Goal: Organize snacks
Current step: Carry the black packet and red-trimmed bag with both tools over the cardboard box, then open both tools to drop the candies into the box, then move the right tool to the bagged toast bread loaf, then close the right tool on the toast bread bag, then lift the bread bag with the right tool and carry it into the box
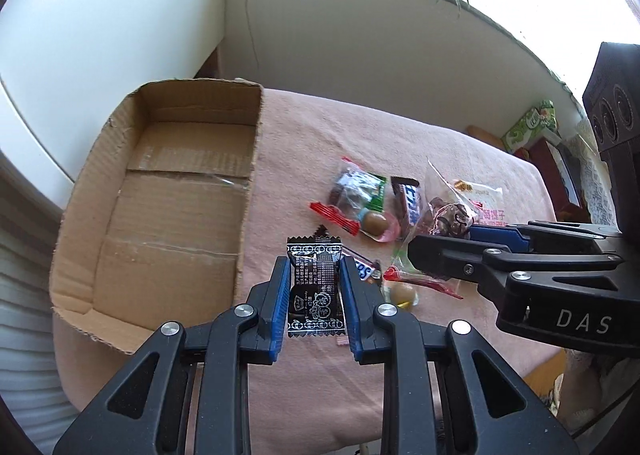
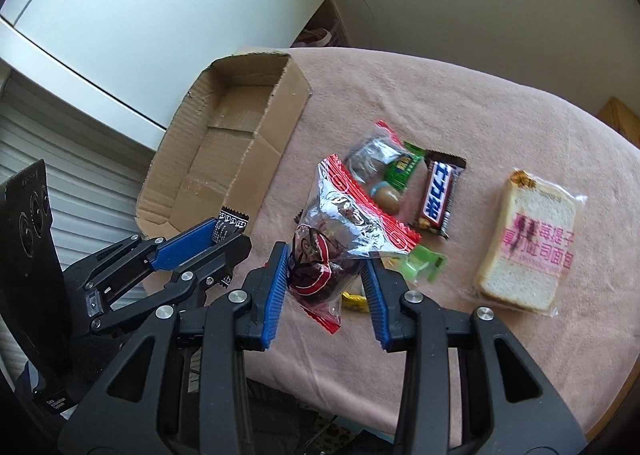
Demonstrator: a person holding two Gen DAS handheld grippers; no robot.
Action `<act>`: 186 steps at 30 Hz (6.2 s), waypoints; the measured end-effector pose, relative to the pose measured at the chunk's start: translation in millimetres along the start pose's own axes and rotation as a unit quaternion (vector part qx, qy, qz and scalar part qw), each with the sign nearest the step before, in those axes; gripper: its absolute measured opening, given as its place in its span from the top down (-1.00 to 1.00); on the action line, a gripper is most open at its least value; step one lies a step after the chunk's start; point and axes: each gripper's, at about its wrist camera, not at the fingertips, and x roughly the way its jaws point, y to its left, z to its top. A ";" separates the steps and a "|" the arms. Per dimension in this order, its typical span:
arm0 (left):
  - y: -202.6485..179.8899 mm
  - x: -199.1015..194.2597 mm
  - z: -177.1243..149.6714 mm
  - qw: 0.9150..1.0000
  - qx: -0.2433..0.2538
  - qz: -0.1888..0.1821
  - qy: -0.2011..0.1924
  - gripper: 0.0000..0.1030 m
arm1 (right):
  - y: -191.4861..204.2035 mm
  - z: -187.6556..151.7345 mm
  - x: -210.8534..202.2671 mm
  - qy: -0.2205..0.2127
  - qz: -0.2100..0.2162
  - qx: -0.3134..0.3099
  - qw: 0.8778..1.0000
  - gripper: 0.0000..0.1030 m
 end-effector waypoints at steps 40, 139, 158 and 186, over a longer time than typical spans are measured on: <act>110.9 3.1 4.0 0.995 -0.079 0.053 -0.004 0.08 | 112.0 68.8 95.5 0.040 0.005 -0.095 0.995 0.00; -168.9 121.6 23.5 0.973 0.081 -0.174 0.125 -0.22 | -208.4 -14.4 21.4 0.038 0.006 0.184 0.982 -0.38; -91.9 63.8 39.9 0.988 0.018 -0.144 0.061 -0.22 | -118.1 21.7 12.5 0.031 0.013 0.099 0.994 -0.38; 64.0 -1.6 9.9 0.988 -0.133 -0.074 -0.018 -0.22 | 72.2 72.6 71.0 0.070 0.058 -0.067 0.994 -0.38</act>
